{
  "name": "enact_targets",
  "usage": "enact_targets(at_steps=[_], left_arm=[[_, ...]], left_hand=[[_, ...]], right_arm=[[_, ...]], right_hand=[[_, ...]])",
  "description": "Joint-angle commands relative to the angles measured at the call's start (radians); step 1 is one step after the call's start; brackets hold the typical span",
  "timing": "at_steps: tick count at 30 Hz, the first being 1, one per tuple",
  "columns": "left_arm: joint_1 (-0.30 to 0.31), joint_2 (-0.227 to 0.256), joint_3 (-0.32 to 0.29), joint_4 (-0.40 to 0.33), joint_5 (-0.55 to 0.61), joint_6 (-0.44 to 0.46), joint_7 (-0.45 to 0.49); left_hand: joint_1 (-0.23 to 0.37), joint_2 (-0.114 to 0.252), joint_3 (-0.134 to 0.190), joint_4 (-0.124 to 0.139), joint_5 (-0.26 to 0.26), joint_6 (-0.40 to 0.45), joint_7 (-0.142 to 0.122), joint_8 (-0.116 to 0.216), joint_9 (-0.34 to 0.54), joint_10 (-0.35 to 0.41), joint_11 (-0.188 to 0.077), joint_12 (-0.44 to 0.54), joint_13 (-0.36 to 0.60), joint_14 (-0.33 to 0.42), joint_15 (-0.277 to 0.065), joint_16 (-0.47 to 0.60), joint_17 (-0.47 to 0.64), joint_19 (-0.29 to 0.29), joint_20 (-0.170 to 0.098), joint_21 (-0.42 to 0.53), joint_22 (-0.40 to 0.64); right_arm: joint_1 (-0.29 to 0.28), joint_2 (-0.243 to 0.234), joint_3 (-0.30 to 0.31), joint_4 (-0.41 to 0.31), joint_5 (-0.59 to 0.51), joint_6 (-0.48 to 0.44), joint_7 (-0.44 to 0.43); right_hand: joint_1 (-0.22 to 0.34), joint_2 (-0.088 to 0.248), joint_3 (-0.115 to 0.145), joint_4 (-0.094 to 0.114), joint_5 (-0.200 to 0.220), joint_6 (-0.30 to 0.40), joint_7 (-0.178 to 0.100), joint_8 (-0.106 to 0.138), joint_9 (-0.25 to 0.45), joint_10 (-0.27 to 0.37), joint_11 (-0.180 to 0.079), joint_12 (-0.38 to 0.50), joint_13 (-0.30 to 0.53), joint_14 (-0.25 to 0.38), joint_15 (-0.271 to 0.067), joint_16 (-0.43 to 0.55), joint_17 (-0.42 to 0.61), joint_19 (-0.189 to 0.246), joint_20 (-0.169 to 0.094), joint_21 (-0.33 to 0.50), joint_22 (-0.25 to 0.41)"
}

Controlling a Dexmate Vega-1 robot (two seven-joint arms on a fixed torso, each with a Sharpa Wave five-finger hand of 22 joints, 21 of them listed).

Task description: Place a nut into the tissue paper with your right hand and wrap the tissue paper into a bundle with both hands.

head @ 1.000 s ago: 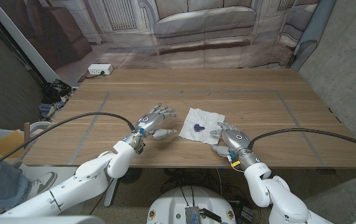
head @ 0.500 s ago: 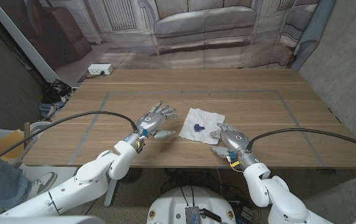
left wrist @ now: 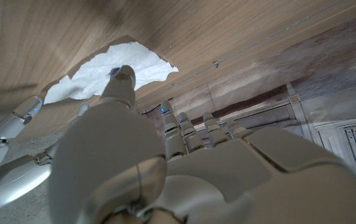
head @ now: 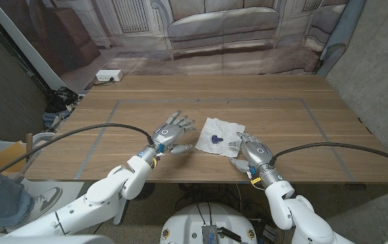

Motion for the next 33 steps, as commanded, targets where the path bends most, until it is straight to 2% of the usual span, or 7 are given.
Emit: enact_targets(at_steps=[1,25,33], left_arm=[[-0.005,-0.021,0.019,0.027,0.031,0.004,-0.002],[-0.056,-0.062,0.072,0.113,0.029,-0.034,0.021],[-0.063,-0.076,0.077,0.151,0.004,-0.065,0.077]], left_hand=[[0.007,0.004,0.007,0.003,0.002,0.014,0.003,0.002,0.004,0.009,-0.004,0.006,0.002,0.011,-0.08,0.009,0.002,-0.006,0.008,0.006,0.006],[0.023,-0.004,0.01,0.011,0.0,0.069,0.0,0.016,0.004,0.054,-0.018,0.021,0.003,0.039,-0.088,0.018,0.003,0.0,0.009,0.013,0.006],[0.03,-0.006,0.012,0.015,-0.001,0.104,0.0,0.025,0.003,0.089,-0.021,0.031,0.003,0.064,-0.097,0.025,0.004,0.013,0.012,0.019,0.006]], right_arm=[[-0.011,0.004,-0.002,0.021,-0.007,0.007,-0.03],[0.007,0.019,-0.002,0.048,0.017,0.021,-0.046],[0.01,0.027,-0.005,0.063,0.025,0.033,-0.071]], right_hand=[[0.01,-0.001,0.002,-0.003,0.008,0.003,0.0,0.007,0.003,0.005,-0.005,0.006,0.0,0.006,0.0,0.007,-0.001,0.004,-0.001,0.007,0.004],[0.017,0.003,0.003,0.0,0.019,0.021,0.0,0.018,0.006,0.017,-0.013,0.016,0.0,0.014,-0.004,0.011,0.0,0.007,-0.005,0.01,0.004],[0.019,0.003,0.003,0.001,0.023,0.034,0.0,0.024,0.007,0.026,-0.016,0.021,0.0,0.024,-0.011,0.015,0.0,0.016,-0.009,0.014,0.004]])
